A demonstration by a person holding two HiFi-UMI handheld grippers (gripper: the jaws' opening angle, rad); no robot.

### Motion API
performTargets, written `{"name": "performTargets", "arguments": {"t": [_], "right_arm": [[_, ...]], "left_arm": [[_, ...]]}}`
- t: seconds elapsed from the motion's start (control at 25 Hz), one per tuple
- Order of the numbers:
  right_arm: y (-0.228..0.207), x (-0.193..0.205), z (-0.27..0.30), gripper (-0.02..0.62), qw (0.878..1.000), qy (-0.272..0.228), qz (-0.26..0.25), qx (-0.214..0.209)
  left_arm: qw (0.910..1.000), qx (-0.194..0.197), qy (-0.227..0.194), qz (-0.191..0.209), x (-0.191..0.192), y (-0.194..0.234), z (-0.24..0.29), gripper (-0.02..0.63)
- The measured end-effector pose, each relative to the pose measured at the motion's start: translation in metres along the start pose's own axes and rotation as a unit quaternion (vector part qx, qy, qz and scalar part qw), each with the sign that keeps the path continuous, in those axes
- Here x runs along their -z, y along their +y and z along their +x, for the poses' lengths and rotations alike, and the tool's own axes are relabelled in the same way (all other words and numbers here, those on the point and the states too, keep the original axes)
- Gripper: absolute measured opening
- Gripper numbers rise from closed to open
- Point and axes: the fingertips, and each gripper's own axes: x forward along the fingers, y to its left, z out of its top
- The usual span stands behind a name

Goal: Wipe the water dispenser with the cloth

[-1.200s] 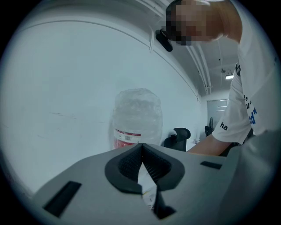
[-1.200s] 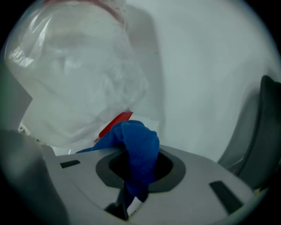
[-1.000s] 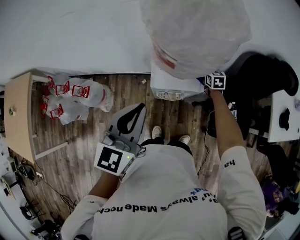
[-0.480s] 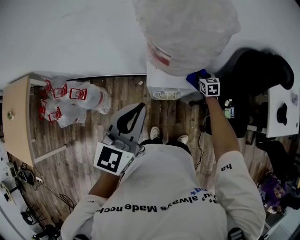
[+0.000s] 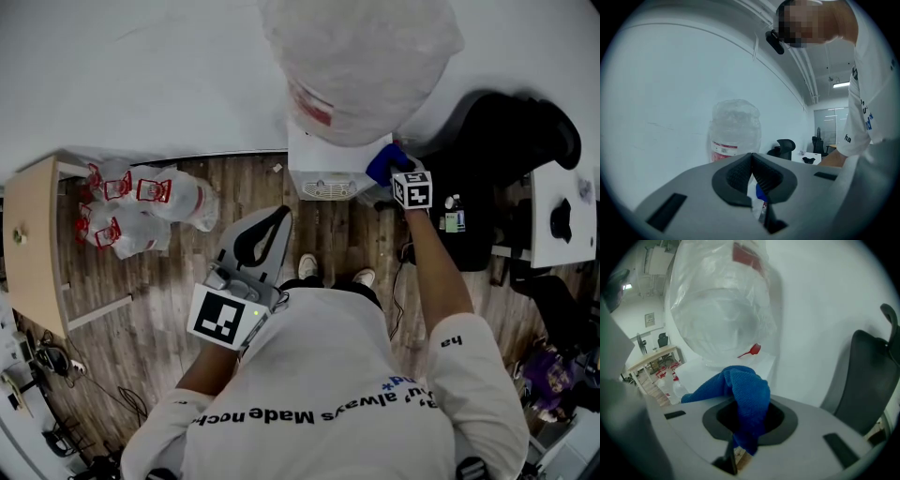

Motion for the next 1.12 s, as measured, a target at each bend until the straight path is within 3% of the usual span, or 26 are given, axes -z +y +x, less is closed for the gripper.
{"name": "performTargets", "arguments": {"t": [0.44,0.64,0.88,1.12], "right_arm": [[0.015,0.026,-0.023,0.066,1.0,-0.002,0.003,0.014],[0.019,0.017,-0.034,0.083,0.997,-0.018,0.079,0.01],[0.102,-0.023,-0.06,0.081,0.986,-0.076,0.141,-0.043],[0.2,-0.032,-0.036,0.081,0.975,-0.07,0.167,-0.127]], "left_arm": [[0.9999,0.006,-0.009,-0.001,-0.003,-0.008,-0.006,0.018],[0.9999,0.0,-0.016,-0.001,-0.006,-0.002,-0.013,0.018],[0.9997,-0.017,-0.014,-0.005,-0.001,0.011,-0.022,0.018],[0.9995,-0.026,-0.015,-0.012,0.001,0.02,-0.029,0.018]]}}
